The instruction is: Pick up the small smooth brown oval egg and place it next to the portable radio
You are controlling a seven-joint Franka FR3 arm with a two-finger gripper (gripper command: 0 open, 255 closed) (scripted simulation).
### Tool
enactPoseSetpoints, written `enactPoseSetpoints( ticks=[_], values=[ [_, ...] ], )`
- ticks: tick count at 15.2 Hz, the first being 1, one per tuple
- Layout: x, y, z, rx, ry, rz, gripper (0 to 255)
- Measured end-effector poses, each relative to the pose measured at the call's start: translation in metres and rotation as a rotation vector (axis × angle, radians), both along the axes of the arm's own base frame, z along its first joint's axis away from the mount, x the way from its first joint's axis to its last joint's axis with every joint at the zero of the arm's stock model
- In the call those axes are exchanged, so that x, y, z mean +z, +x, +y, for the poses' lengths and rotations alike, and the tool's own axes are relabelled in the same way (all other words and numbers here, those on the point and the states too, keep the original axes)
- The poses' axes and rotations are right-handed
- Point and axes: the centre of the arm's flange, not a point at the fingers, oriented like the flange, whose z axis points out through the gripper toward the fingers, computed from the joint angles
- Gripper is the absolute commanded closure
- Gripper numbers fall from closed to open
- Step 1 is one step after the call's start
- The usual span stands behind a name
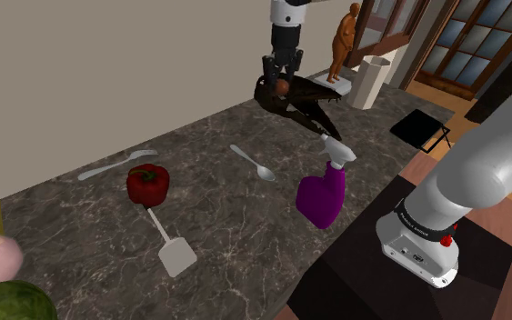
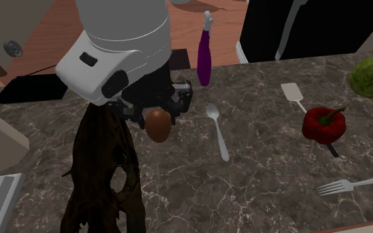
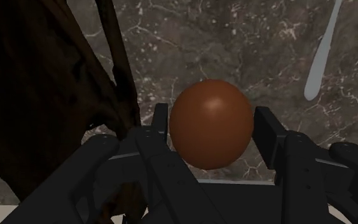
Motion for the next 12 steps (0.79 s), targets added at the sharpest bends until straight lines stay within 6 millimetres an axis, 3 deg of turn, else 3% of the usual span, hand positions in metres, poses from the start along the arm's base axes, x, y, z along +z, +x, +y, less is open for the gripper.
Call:
enactPoseSetpoints(
  ticks=[12],
  values=[
    [0.001,-0.103,-0.120,0.000,0.000,0.000,255]
  ],
)
